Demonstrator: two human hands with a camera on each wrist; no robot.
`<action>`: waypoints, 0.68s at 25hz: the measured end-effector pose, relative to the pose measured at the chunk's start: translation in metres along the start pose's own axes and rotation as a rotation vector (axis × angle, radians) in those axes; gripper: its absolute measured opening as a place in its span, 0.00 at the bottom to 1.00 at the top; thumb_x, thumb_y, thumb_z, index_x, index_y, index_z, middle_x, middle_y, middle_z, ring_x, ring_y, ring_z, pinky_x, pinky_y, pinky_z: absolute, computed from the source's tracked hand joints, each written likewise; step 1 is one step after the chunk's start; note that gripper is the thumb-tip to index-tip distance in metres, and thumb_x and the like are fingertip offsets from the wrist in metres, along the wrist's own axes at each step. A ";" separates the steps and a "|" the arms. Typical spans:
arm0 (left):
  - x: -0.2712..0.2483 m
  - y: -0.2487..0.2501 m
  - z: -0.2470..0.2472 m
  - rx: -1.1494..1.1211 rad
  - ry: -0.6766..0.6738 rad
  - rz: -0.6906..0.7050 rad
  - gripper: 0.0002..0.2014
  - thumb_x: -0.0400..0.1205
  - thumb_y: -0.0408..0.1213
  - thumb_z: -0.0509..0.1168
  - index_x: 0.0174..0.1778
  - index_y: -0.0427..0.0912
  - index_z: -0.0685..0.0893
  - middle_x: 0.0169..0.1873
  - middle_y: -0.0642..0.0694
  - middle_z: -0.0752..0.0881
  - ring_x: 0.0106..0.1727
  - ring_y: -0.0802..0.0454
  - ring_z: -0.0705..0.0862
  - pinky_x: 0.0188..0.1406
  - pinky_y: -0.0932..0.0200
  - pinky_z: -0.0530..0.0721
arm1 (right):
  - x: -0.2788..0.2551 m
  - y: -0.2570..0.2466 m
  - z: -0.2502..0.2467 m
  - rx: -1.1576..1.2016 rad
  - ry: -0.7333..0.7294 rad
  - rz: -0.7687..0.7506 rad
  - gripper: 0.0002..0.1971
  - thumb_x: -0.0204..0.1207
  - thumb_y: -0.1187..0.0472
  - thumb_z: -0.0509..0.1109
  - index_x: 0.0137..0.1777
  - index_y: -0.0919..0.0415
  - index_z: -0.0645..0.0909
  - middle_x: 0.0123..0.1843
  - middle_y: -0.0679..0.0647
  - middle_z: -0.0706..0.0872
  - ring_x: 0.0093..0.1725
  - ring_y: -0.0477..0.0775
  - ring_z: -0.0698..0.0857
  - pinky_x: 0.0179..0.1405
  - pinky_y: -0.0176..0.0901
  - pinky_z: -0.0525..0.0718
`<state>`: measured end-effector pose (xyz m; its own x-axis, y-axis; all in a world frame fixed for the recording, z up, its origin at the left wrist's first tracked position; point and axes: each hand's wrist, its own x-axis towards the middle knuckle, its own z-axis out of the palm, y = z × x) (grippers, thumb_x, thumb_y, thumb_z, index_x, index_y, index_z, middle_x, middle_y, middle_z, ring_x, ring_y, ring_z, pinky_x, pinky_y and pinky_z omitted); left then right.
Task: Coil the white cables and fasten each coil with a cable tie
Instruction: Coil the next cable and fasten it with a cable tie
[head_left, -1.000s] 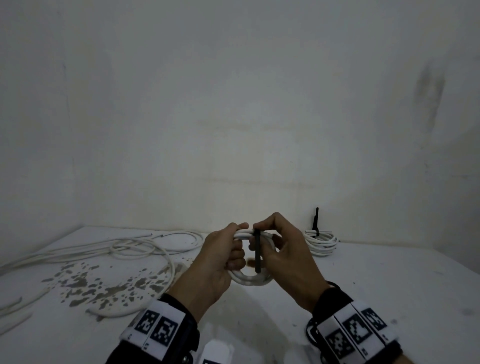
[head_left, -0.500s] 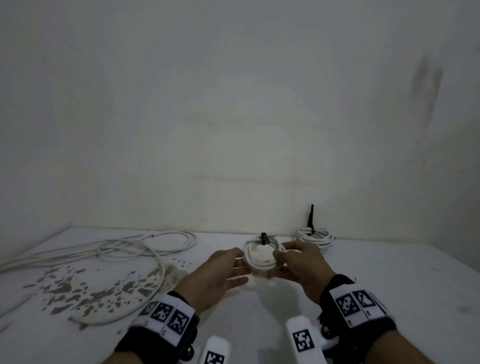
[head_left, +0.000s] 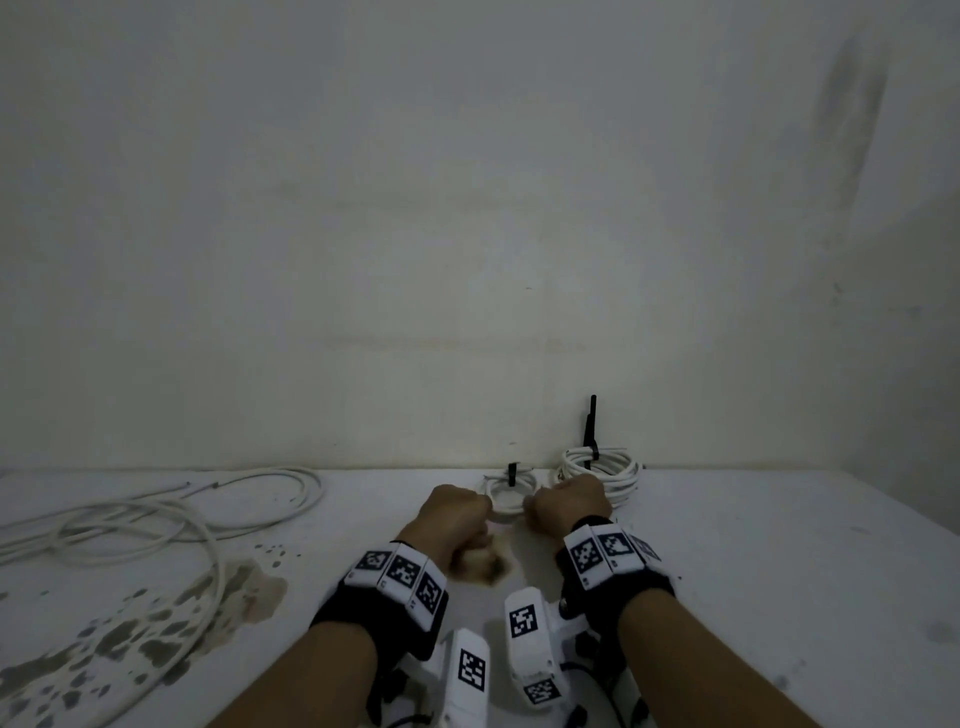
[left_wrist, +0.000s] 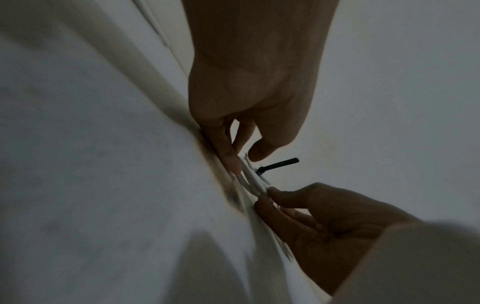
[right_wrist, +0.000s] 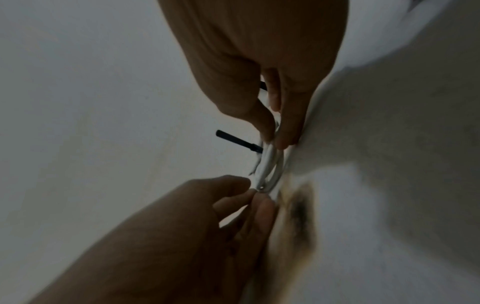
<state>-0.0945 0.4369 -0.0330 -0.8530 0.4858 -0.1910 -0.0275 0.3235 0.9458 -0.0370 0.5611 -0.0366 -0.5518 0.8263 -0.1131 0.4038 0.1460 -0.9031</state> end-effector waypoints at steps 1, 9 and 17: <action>0.007 0.002 0.001 0.014 -0.008 0.015 0.11 0.82 0.30 0.62 0.33 0.41 0.78 0.29 0.45 0.80 0.27 0.52 0.80 0.27 0.61 0.83 | 0.000 -0.004 0.000 -0.048 0.040 -0.008 0.13 0.64 0.60 0.79 0.45 0.66 0.84 0.43 0.60 0.88 0.38 0.57 0.86 0.22 0.33 0.74; 0.027 0.014 -0.006 -0.072 -0.064 -0.073 0.09 0.86 0.29 0.56 0.44 0.40 0.80 0.40 0.42 0.82 0.32 0.49 0.88 0.29 0.60 0.88 | 0.017 -0.007 0.001 -0.111 0.026 -0.008 0.09 0.74 0.66 0.72 0.34 0.68 0.78 0.43 0.65 0.89 0.38 0.60 0.84 0.27 0.38 0.79; -0.010 0.009 -0.029 -0.062 -0.151 0.001 0.13 0.86 0.30 0.57 0.66 0.39 0.77 0.55 0.42 0.81 0.41 0.50 0.87 0.36 0.60 0.90 | -0.029 -0.043 -0.006 -0.285 -0.104 -0.274 0.10 0.72 0.64 0.70 0.45 0.71 0.88 0.44 0.68 0.91 0.45 0.69 0.91 0.48 0.62 0.91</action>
<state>-0.1019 0.4114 -0.0149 -0.7652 0.6040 -0.2230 -0.0627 0.2749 0.9594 -0.0341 0.5343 0.0075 -0.7318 0.6787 0.0614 0.4095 0.5100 -0.7564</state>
